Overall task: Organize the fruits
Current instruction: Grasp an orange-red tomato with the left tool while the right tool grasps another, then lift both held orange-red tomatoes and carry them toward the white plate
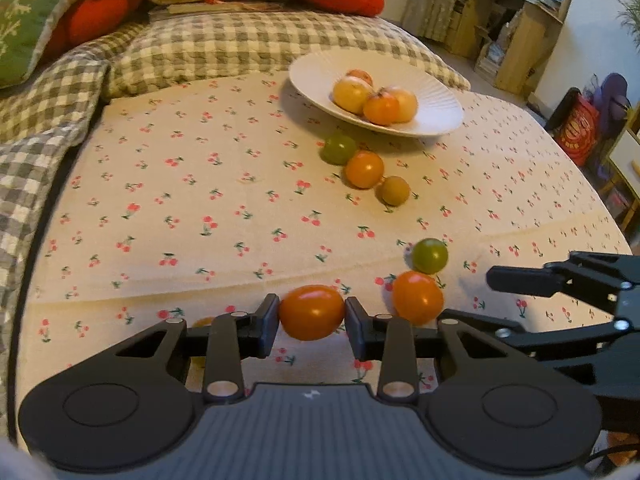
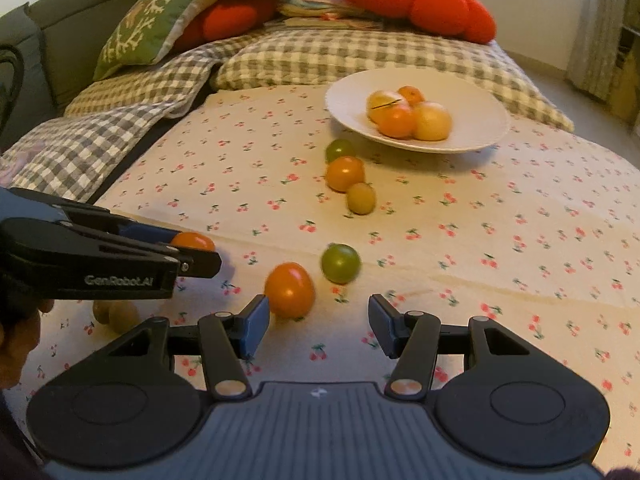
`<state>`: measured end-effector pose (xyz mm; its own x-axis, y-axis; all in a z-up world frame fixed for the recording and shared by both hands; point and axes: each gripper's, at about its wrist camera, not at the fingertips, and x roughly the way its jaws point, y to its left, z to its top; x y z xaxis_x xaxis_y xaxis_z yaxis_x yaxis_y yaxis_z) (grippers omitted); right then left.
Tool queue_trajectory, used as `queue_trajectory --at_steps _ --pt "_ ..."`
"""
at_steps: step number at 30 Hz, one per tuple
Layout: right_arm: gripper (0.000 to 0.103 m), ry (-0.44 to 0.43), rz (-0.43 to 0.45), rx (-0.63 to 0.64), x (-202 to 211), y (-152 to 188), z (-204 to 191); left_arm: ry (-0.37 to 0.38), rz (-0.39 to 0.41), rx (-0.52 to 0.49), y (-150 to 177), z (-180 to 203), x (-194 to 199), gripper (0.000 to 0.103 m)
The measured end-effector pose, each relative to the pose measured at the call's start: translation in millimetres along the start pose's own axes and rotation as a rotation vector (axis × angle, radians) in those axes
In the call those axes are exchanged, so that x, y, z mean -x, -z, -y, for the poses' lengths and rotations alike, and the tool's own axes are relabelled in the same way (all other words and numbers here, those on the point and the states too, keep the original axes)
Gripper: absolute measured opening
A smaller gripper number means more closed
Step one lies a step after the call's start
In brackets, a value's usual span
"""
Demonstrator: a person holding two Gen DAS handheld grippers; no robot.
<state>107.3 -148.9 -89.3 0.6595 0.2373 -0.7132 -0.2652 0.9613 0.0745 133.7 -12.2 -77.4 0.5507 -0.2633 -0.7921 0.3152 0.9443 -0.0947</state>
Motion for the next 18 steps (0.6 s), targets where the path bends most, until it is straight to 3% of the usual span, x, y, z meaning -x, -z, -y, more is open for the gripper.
queue_trajectory --at_steps 6,9,10,18 --pt "0.048 -0.037 -0.026 -0.009 -16.4 -4.0 -7.6 -0.002 0.001 0.042 0.7 -9.6 4.0 0.028" --pt "0.037 -0.015 -0.046 -0.004 -25.8 -3.1 -9.8 0.002 -0.009 0.066 1.6 -12.9 3.5 0.028" --pt "0.029 -0.016 -0.051 -0.002 -27.4 -2.2 -10.3 0.002 -0.009 0.070 2.3 -13.7 3.9 0.028" --pt "0.027 -0.024 -0.042 -0.034 -20.1 1.6 -3.4 0.007 -0.020 0.076 2.1 -12.4 4.3 0.028"
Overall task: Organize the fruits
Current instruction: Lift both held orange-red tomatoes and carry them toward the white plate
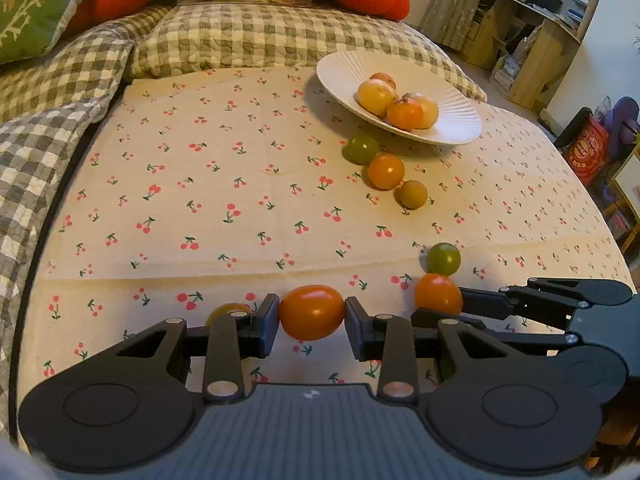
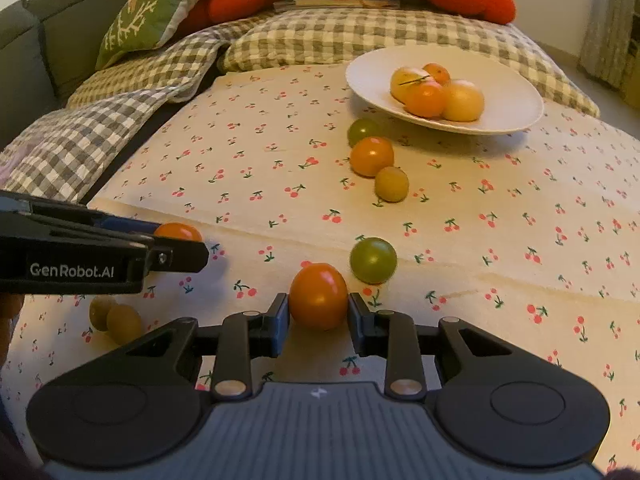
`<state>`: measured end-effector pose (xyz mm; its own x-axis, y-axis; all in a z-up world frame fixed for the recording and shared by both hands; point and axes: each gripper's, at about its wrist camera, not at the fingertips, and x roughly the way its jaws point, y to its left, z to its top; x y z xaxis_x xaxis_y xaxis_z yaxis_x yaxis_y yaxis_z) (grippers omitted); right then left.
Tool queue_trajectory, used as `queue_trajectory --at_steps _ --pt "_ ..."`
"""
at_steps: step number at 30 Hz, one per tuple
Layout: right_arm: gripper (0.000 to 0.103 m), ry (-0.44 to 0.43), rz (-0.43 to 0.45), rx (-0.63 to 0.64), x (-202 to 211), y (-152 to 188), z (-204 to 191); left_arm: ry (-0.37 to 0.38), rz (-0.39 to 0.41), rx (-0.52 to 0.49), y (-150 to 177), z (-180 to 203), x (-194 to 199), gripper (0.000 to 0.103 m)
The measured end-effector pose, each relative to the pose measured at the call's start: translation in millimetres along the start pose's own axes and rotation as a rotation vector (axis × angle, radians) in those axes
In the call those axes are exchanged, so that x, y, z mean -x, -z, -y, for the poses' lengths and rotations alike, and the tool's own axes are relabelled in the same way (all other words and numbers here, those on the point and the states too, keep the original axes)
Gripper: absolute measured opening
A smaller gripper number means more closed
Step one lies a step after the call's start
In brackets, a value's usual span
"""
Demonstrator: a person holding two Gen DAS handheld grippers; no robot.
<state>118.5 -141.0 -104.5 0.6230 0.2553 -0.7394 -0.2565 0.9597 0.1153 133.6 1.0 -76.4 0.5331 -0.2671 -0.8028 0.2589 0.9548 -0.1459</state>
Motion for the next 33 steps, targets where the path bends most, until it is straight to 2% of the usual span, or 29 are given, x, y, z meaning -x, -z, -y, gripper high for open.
queue_trajectory --at_steps 8,13,17,22,24,27,33 --pt "0.027 -0.006 0.006 0.000 5.1 1.3 -1.9 0.015 -0.006 0.010 -1.6 -0.8 0.4 0.028" --pt "0.027 0.038 0.050 0.033 16.9 -0.3 -5.3 0.017 -0.020 0.010 -2.8 -1.1 1.2 0.028" --pt "0.027 0.031 0.074 0.047 28.5 -4.9 -3.9 0.014 -0.017 0.007 -6.7 1.7 3.5 0.028" --pt "0.027 0.047 0.082 0.161 46.3 -11.4 -7.3 0.016 -0.066 -0.033 -11.1 8.6 12.5 0.028" --pt "0.027 0.019 0.084 0.142 52.0 -13.6 -3.5 -0.002 -0.058 -0.064 -14.9 12.4 17.0 0.028" --pt "0.027 -0.002 0.081 0.122 54.1 -14.8 -0.9 0.008 -0.046 -0.052 -18.7 16.6 18.6 0.028" --pt "0.027 0.018 0.095 0.132 57.8 -17.0 5.2 0.023 -0.040 -0.092 -18.8 38.5 13.9 0.028"
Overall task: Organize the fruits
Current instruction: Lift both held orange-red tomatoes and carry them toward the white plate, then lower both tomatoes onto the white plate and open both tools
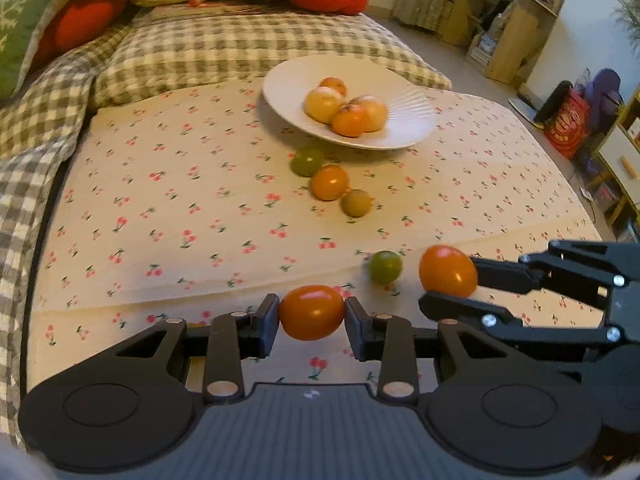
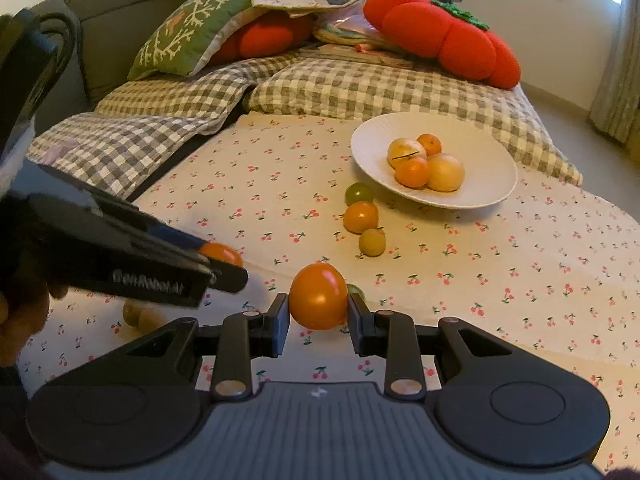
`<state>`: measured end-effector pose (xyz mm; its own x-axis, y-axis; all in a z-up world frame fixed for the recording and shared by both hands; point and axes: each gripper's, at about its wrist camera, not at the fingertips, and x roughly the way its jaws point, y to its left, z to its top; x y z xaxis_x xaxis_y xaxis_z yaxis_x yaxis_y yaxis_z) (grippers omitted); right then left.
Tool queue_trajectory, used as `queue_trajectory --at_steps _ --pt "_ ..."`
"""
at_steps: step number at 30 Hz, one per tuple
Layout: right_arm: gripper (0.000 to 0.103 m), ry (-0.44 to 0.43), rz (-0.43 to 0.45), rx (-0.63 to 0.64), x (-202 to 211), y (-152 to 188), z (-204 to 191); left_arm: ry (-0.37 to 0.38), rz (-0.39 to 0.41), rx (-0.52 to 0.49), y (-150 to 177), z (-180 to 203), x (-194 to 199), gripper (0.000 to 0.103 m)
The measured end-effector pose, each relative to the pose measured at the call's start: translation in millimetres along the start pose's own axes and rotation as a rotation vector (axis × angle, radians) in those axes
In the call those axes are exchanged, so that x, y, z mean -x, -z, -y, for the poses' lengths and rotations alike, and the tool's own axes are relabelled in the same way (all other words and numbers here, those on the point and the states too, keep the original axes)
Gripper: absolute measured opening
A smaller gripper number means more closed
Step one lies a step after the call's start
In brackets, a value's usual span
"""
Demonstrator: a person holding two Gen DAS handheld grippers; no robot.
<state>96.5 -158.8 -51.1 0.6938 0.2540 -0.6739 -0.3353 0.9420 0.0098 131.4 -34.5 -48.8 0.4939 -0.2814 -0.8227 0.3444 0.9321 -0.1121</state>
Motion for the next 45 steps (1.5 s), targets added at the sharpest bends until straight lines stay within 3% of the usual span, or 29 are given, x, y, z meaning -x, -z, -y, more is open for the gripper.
queue_trajectory --at_steps 15,35,45 --pt "0.027 0.073 0.073 -0.117 -3.1 -30.8 63.6 0.028 0.057 -0.052 -45.0 27.5 -25.9 0.028" --pt "0.027 0.065 0.091 -0.243 -42.0 -67.8 125.6 -0.003 0.132 -0.068 -123.8 22.8 -60.0 0.028" --pt "0.027 0.041 0.096 -0.185 -76.7 -88.2 146.6 0.044 0.134 -0.050 -176.1 24.2 -97.9 0.028"
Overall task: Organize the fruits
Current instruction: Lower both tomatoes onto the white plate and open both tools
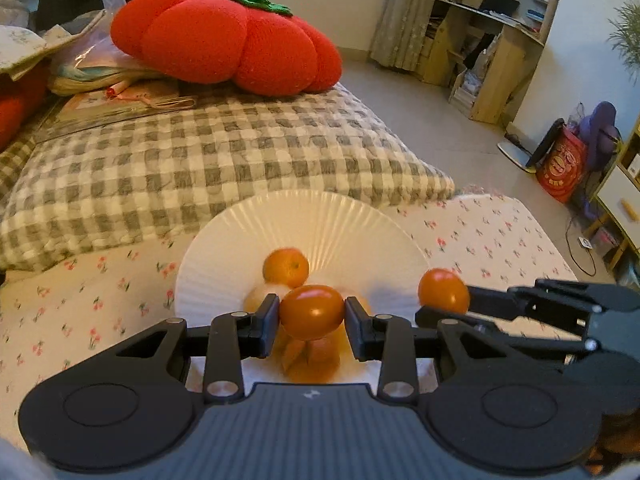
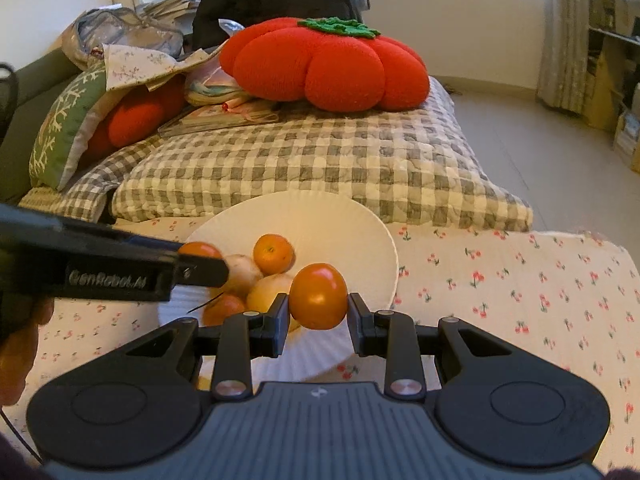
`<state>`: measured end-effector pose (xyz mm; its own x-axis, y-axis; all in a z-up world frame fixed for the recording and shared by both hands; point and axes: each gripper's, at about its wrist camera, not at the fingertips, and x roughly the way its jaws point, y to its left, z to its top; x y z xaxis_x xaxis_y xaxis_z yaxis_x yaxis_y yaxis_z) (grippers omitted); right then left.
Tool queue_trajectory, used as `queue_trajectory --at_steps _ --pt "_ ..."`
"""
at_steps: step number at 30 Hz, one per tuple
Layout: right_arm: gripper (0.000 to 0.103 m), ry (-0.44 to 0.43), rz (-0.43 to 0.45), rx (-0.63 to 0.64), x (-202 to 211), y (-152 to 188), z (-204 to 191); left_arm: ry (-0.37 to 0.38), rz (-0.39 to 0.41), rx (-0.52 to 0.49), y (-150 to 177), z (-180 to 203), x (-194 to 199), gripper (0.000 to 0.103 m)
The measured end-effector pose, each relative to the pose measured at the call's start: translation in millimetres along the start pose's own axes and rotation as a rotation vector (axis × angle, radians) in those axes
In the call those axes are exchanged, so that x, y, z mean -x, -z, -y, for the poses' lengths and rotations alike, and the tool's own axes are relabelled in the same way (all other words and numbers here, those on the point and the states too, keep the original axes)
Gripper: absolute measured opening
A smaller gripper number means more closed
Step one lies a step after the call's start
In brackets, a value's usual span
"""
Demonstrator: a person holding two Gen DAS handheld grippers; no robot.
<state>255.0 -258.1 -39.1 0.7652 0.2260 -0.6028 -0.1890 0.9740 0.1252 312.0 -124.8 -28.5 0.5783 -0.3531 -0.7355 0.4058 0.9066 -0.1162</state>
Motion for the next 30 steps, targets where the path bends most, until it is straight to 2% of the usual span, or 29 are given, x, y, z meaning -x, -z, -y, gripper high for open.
queue_trajectory --at_steps 5,9,13,30 --pt "0.027 -0.037 0.002 0.005 -17.2 -11.7 1.8 -0.038 0.017 0.060 -10.7 -19.2 -12.5 0.028" --pt "0.027 -0.045 -0.014 0.002 -35.0 -21.0 1.2 -0.073 0.002 0.078 -13.0 -36.0 -24.7 0.028" --pt "0.027 -0.077 -0.035 -0.045 -49.3 -28.0 3.0 -0.038 -0.008 0.117 -14.2 -45.8 -35.3 0.028" --pt "0.029 -0.128 -0.106 -0.152 -77.1 -23.3 12.3 -0.023 0.003 0.116 -7.7 -51.0 -48.4 0.029"
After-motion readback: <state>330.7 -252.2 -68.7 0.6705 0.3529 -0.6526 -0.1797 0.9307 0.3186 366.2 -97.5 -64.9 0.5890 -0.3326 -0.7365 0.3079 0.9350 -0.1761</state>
